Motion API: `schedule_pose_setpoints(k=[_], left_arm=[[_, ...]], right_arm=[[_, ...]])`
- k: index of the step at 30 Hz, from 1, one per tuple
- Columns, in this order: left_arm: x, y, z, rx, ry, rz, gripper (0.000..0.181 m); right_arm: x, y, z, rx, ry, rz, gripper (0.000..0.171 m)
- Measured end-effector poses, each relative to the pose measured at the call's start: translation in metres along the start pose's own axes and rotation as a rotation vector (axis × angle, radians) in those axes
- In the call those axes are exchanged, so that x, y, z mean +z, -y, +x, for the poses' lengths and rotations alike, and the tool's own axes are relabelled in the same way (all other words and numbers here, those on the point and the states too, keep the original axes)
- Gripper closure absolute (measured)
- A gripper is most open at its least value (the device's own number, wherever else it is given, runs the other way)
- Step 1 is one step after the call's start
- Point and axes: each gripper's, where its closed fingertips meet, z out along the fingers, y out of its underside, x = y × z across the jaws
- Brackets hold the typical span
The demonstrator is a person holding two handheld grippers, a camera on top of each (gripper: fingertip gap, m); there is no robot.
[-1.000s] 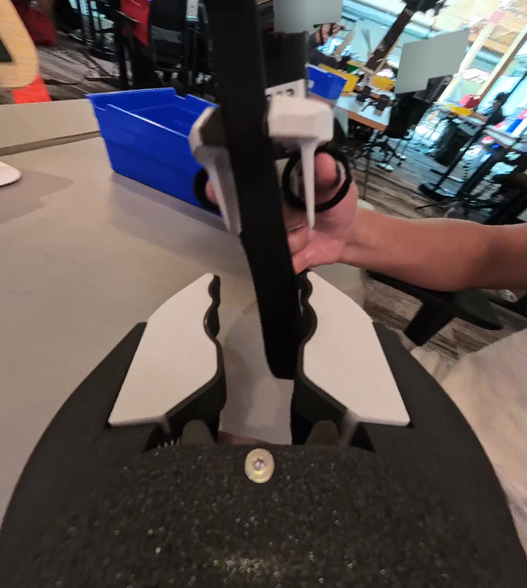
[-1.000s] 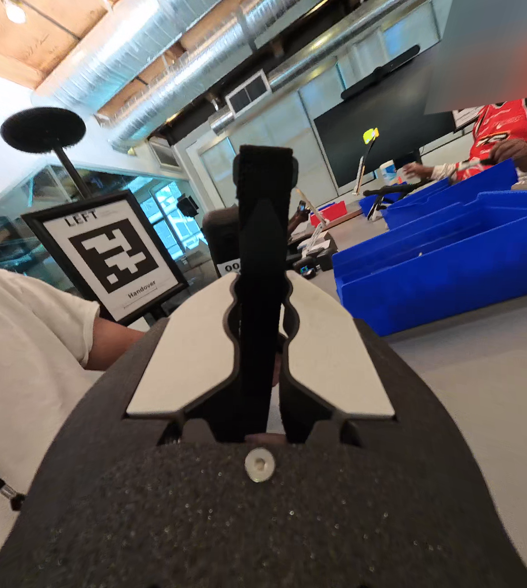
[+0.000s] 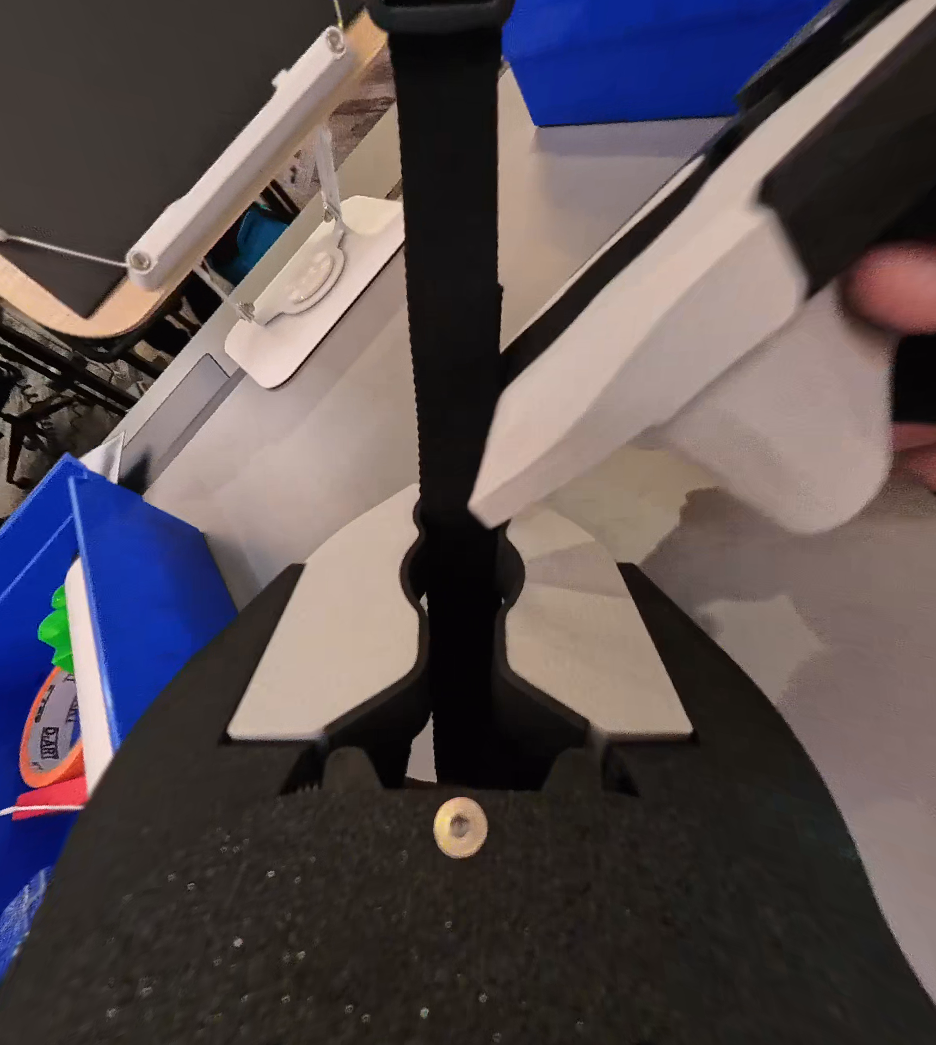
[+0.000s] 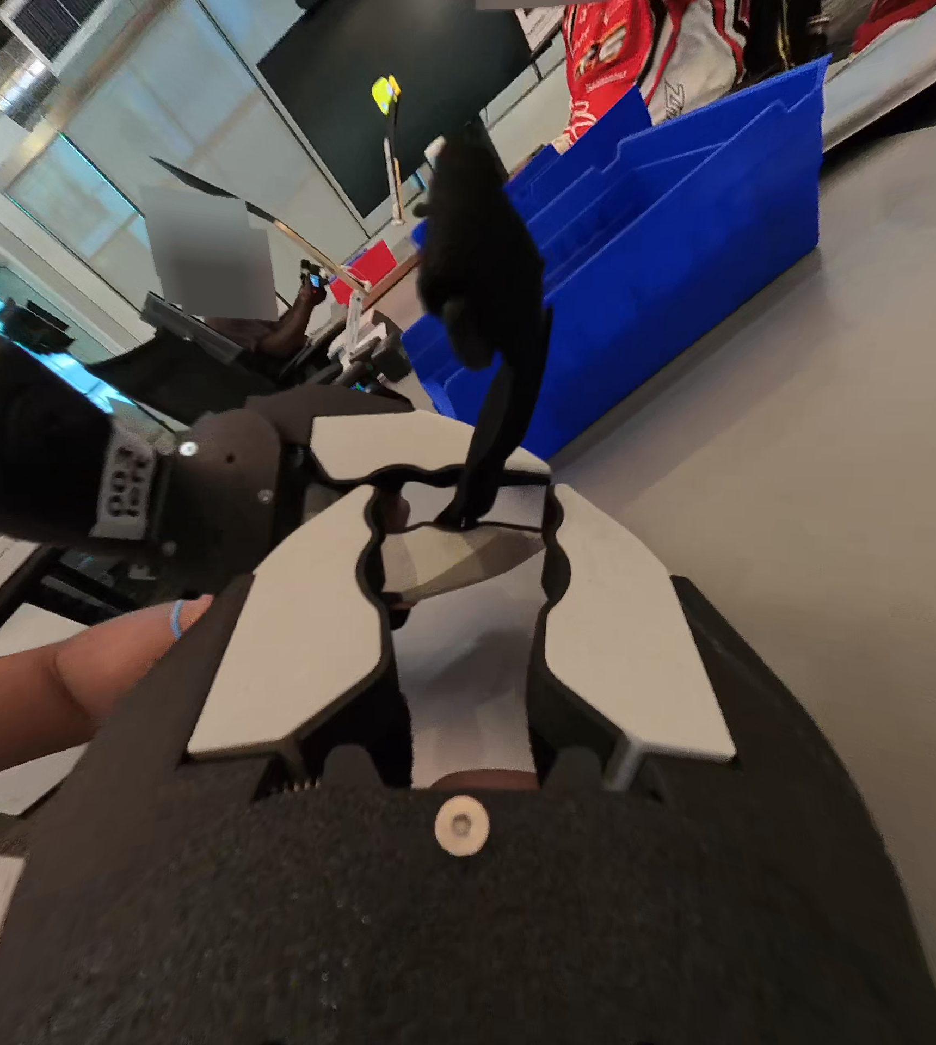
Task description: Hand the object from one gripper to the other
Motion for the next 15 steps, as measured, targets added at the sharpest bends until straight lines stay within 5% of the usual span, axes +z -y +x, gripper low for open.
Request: schedule_pose_setpoints(k=[3, 6, 15], left_arm=[[0.000, 0.003, 0.005, 0.036, 0.017, -0.007, 0.163], [0.002, 0.004, 0.011, 0.048, 0.008, -0.016, 0.163], [-0.002, 0.011, 0.023, -0.157, -0.103, 0.052, 0.146]], right_arm=[[0.002, -0.005, 0.000, 0.007, 0.008, -0.027, 0.124], [-0.003, -0.001, 0.003, -0.008, -0.004, -0.003, 0.161], [-0.031, 0.024, 0.024, -0.080, -0.083, 0.009, 0.166]])
